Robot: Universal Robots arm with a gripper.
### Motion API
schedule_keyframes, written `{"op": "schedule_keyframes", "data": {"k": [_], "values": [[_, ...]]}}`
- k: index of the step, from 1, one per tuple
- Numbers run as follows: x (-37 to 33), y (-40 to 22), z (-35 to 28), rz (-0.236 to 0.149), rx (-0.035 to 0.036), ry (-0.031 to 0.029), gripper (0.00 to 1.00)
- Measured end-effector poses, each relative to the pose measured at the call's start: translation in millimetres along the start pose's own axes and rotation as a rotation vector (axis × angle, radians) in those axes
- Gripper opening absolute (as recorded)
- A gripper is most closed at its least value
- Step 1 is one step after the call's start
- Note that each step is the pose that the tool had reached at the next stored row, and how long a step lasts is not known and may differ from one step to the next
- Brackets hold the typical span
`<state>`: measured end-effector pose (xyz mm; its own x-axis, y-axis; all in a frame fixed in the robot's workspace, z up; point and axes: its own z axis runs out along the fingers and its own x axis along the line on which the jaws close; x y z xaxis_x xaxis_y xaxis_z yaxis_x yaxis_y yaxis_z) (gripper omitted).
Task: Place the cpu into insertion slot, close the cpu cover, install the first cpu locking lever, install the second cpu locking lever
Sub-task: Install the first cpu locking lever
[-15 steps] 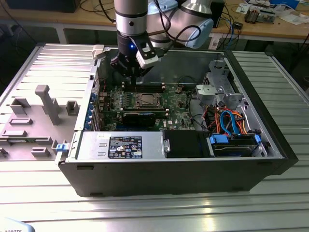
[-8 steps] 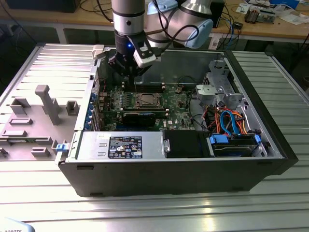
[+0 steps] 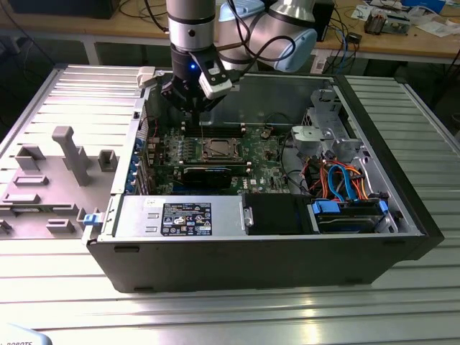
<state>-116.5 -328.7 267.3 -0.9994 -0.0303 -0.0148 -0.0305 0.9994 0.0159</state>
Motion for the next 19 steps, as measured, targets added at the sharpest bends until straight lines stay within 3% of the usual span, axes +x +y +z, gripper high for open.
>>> {"op": "schedule_keyframes", "data": {"k": [7, 19], "values": [[0.8, 5.5, 2.2, -0.007, -0.0008, -0.0001, 0.11], [0.6, 20.8, 5.3, -0.022, -0.0009, -0.0015, 0.11]]}}
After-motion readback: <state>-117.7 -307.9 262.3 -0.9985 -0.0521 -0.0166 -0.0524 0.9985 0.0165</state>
